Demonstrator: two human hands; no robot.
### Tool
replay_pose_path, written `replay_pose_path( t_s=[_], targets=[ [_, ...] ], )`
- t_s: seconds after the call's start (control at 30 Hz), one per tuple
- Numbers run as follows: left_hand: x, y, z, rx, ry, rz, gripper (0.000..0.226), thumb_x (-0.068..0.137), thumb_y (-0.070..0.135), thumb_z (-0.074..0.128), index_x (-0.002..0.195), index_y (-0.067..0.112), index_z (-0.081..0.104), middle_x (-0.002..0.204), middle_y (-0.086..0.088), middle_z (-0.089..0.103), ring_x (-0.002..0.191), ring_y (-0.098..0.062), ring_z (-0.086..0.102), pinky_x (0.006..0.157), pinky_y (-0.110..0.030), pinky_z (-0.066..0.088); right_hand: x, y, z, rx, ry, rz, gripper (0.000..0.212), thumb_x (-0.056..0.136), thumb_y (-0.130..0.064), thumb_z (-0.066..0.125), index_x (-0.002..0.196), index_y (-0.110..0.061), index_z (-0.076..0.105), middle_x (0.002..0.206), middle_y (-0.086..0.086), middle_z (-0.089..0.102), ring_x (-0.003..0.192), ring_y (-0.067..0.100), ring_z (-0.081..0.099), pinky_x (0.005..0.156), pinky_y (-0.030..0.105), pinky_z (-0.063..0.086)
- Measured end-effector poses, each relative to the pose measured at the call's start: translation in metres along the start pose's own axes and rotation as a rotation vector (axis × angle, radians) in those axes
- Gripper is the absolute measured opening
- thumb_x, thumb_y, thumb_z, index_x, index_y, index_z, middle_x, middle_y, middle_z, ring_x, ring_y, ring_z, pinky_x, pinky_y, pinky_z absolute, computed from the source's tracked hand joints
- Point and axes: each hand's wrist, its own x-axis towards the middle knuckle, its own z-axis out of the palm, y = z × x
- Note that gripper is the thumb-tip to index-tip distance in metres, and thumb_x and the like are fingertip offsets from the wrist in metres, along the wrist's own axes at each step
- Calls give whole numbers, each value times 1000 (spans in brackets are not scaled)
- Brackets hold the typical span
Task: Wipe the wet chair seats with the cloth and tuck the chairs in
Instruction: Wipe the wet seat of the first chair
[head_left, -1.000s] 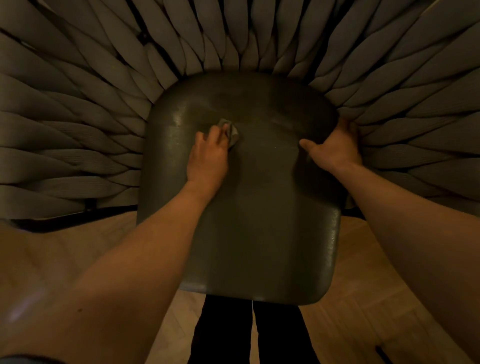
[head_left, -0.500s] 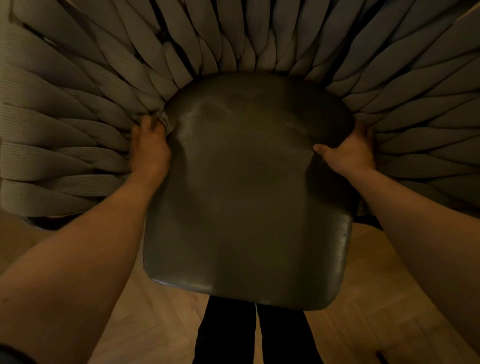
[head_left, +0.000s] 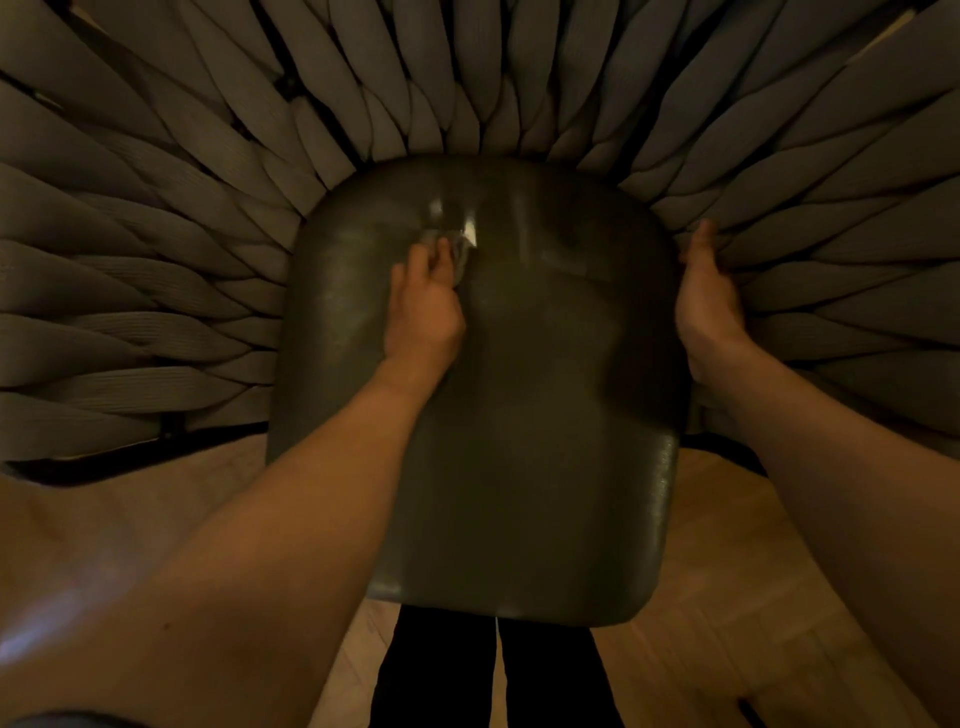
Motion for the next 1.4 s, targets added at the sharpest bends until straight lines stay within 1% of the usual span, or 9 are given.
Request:
replay_pose_path(
  t_s=[0.07, 0.3, 0.4, 0.6, 0.7, 0.83, 1.07, 1.2, 1.4],
  targets=[
    [-5, 26, 13, 32, -45, 69, 60, 90, 5, 42, 149, 6, 33, 144, -17, 37, 113, -40, 42, 104, -42, 37, 9, 5, -2, 29, 3, 6, 137, 37, -113, 21, 138, -30, 62, 141, 1, 61, 128, 25, 58, 114, 46, 42],
    [-23, 121, 50, 62, -158, 189, 58, 94, 9, 39, 151, 6, 27, 147, -14, 34, 115, -35, 41, 101, -36, 31, 14, 12, -2, 94, -44, 29, 141, 30, -114, 24, 132, -27, 67, 134, 0, 66, 123, 25, 62, 111, 45, 45],
    [-32, 154, 69, 36, -199, 341, 52, 96, 15, 40, 148, 9, 34, 145, -9, 39, 113, -29, 43, 96, -35, 38, 3, 4, -2, 72, -70, 19, 130, 47, -109, 24, 138, -24, 63, 140, 2, 63, 127, 23, 59, 113, 44, 44],
    [-37, 177, 73, -66, -309, 268, 52, 100, 20, 43, 150, 13, 30, 146, -7, 37, 111, -30, 44, 95, -37, 43, -2, 2, -1, 8, -104, -19, 109, 65, -94, 27, 146, -26, 55, 149, 0, 55, 135, 20, 53, 117, 43, 38],
    [-33, 165, 73, 15, -242, 314, 52, 97, 17, 45, 148, 13, 34, 144, -5, 37, 104, -28, 44, 91, -36, 43, -1, 2, 0, -45, -100, -66, 95, 76, -87, 33, 145, -26, 57, 149, 2, 55, 135, 21, 53, 116, 42, 40],
    [-24, 142, 64, 160, -182, 403, 47, 94, 15, 45, 141, 13, 45, 141, -6, 41, 99, -29, 47, 80, -34, 40, 0, 5, 2, -212, 46, -295, 52, 99, -43, 59, 140, -12, 57, 141, 9, 61, 130, 26, 56, 110, 36, 44],
    [-1, 78, 30, 271, -147, 270, 46, 94, 10, 40, 140, 8, 45, 136, -11, 42, 101, -36, 46, 82, -41, 42, 2, -10, 14, -452, -2, -375, 80, 90, -46, 71, 154, -10, 38, 153, 13, 46, 143, 32, 43, 116, 38, 38],
    [8, 38, 7, 313, -107, 197, 46, 89, 3, 40, 134, 5, 51, 134, -15, 44, 100, -39, 47, 84, -43, 42, -1, -20, 28, -622, -12, -361, 97, 88, -54, 72, 159, -7, 26, 164, 13, 25, 153, 35, 20, 122, 45, 25],
    [22, -32, -26, 342, -34, 43, 39, 93, 4, 38, 128, 6, 56, 132, -16, 44, 104, -41, 45, 90, -47, 43, 0, -25, 38, -770, 33, -294, 103, 82, -61, 75, 156, -10, 26, 162, 13, 20, 151, 40, 14, 118, 53, 29]
  ],
)
